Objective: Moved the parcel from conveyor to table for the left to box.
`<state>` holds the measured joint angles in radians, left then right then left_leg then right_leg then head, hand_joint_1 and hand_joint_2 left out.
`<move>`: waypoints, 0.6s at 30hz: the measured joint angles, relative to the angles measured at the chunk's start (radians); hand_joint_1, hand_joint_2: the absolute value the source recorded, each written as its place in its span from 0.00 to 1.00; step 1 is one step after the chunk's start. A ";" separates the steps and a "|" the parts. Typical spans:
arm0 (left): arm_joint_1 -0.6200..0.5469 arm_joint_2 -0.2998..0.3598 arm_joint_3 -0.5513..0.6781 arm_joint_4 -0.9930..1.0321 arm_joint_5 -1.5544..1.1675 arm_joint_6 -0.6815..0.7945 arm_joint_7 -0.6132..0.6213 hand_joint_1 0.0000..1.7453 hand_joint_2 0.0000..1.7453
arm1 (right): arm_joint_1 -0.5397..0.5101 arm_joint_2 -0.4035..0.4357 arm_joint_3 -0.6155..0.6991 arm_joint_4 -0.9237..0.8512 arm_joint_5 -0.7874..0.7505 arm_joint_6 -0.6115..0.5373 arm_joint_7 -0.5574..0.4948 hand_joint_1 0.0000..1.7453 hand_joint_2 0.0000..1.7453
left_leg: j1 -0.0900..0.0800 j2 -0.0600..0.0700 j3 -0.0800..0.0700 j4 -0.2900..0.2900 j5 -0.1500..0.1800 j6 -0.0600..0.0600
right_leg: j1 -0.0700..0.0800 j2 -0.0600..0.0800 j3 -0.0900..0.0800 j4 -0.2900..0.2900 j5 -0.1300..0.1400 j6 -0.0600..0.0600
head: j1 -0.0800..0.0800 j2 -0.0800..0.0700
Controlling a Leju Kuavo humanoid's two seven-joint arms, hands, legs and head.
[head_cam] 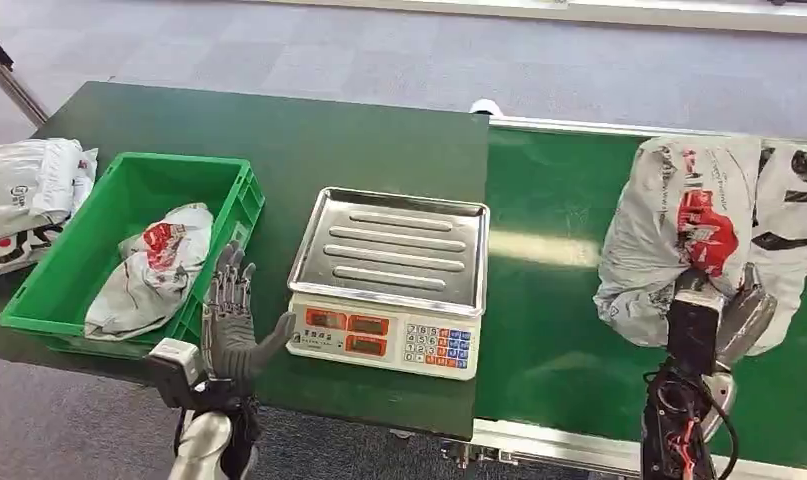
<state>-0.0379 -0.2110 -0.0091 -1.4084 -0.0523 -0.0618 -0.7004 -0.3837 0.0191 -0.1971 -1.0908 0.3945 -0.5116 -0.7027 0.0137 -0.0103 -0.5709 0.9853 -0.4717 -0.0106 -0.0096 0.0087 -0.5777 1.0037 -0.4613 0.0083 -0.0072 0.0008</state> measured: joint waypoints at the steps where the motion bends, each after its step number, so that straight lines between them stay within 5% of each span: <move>1: -0.001 -0.002 0.001 0.000 0.000 0.000 0.000 0.00 1.00 | 0.011 0.004 0.023 -0.035 0.001 -0.003 0.000 1.00 1.00 | 0.000 0.000 0.000 0.000 0.000 0.000 | 0.000 0.000 0.000 0.000 0.000 0.000 | 0.000 0.000; 10: -0.003 -0.005 0.010 -0.019 0.011 -0.004 0.000 0.00 1.00 | 0.050 0.014 0.234 -0.240 0.181 -0.007 0.001 1.00 1.00 | 0.000 0.001 0.000 0.000 0.001 0.000 | 0.000 0.001 0.000 0.000 0.000 0.000 | 0.000 0.000; 18: 0.003 -0.003 0.019 -0.059 0.018 -0.011 0.000 0.00 1.00 | -0.111 0.061 0.407 -0.097 0.687 0.161 0.152 1.00 1.00 | 0.000 0.000 -0.001 0.000 0.001 0.000 | 0.000 0.001 0.001 0.001 0.000 0.000 | 0.000 0.000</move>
<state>-0.0346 -0.2136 0.0103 -1.4676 -0.0343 -0.0729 -0.7004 -0.4948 0.0802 0.2099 -1.1881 1.0817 -0.3505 -0.5507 0.0140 -0.0101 -0.5719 0.9850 -0.4707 -0.0106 -0.0092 0.0093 -0.5770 1.0042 -0.4611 0.0081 -0.0069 0.0008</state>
